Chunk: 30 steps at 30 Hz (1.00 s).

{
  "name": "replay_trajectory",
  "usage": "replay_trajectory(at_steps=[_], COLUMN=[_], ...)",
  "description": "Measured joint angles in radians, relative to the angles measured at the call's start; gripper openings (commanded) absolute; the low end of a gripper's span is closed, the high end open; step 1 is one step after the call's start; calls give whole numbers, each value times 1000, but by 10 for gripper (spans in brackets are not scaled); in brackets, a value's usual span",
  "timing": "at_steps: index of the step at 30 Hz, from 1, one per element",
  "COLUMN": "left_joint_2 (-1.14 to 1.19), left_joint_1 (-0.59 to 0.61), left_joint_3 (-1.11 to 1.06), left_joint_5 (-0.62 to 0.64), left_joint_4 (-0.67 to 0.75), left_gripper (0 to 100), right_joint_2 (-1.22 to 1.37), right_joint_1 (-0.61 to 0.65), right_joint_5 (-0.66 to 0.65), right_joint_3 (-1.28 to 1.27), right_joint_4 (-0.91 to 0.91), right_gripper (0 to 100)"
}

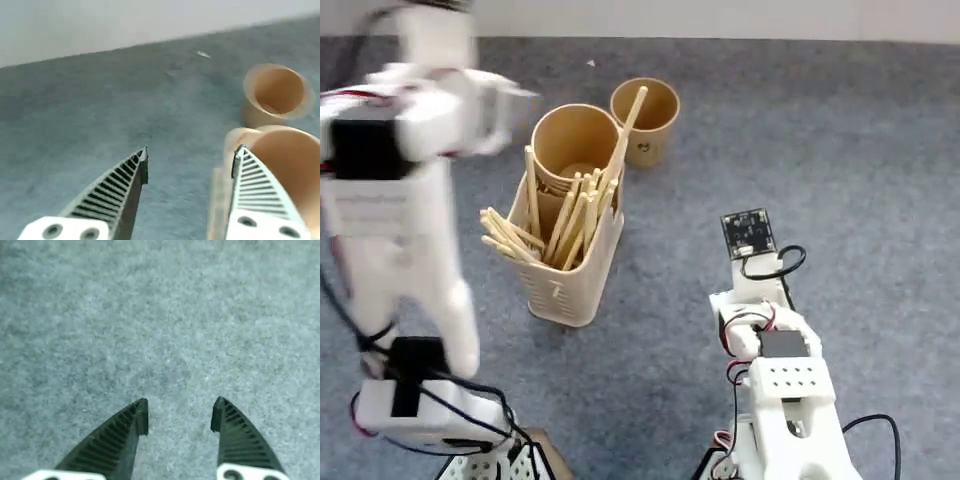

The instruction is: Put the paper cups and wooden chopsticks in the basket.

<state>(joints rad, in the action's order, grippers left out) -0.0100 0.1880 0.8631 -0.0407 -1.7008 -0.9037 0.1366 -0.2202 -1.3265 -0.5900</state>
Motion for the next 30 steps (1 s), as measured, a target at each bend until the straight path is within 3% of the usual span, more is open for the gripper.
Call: replay_trajectory(at_steps=[5,9,14,21,26,30], left_joint_2=[-2,-2,0,0,0,2], left_joint_1=[272,416,434,436,436,414], left_joint_3=[40,-78,-376,-793,-979,-1036], left_joint_5=[57,158,190,192,192,152], left_joint_4=[0,0,44,359,514,575], left_gripper=[288,290,291,289,288,288], right_joint_2=[173,410,674,959,1063,1065], right_joint_1=[0,0,0,6,46,60], right_joint_5=[40,206,552,948,913,740], right_joint_3=[299,634,1033,1338,1356,1361], right_joint_4=[-98,-104,-104,-101,-101,-192], right_gripper=[212,212,212,212,212,212])
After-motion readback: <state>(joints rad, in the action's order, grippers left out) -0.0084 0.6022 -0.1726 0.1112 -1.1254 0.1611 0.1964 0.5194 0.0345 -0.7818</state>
